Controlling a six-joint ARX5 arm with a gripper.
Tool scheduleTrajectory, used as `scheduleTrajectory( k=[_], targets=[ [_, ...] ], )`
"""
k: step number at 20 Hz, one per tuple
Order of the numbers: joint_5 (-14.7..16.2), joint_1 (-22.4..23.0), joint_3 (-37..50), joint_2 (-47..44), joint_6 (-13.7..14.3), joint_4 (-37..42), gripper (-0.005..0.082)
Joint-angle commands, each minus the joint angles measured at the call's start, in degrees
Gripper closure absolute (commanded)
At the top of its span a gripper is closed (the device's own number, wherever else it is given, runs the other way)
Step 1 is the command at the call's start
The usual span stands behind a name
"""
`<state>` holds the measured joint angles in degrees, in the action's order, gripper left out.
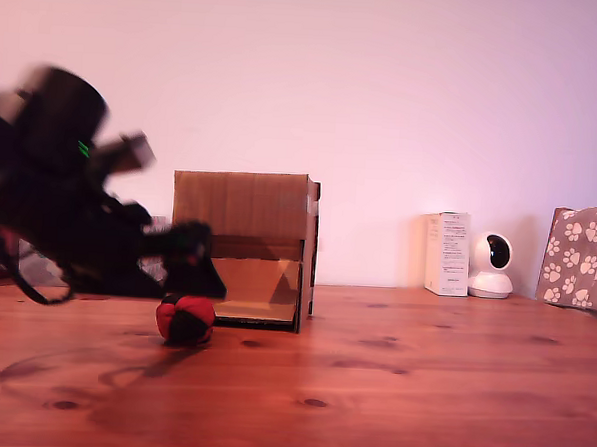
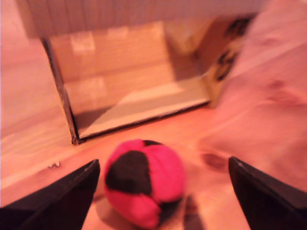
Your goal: Drop the footbag into the cardboard dice tower
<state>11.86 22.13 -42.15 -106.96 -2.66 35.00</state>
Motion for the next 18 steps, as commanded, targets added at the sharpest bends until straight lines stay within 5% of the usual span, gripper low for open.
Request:
scheduleTrajectory(
  k=[1,3,5,7,13,18],
  targets=[
    [-0.2,0.2,-0.5,-2.0,0.3,-1.3,-0.0003],
    [-0.3,0.2,-1.3,-2.3,0.3,-3.4,0.0147],
    [-0.3,0.2,-1.4,-2.3,0.9,-4.5,0.0482],
    [-0.3,0.2,-1.4,-2.2,1.2,-5.1,0.0663],
    [4.5,0.2,-1.4,5.7,1.6,-15.9,0.0675],
    [4.8,0.2,-1.4,20.5,3.1,-29.3,0.0675]
  ],
)
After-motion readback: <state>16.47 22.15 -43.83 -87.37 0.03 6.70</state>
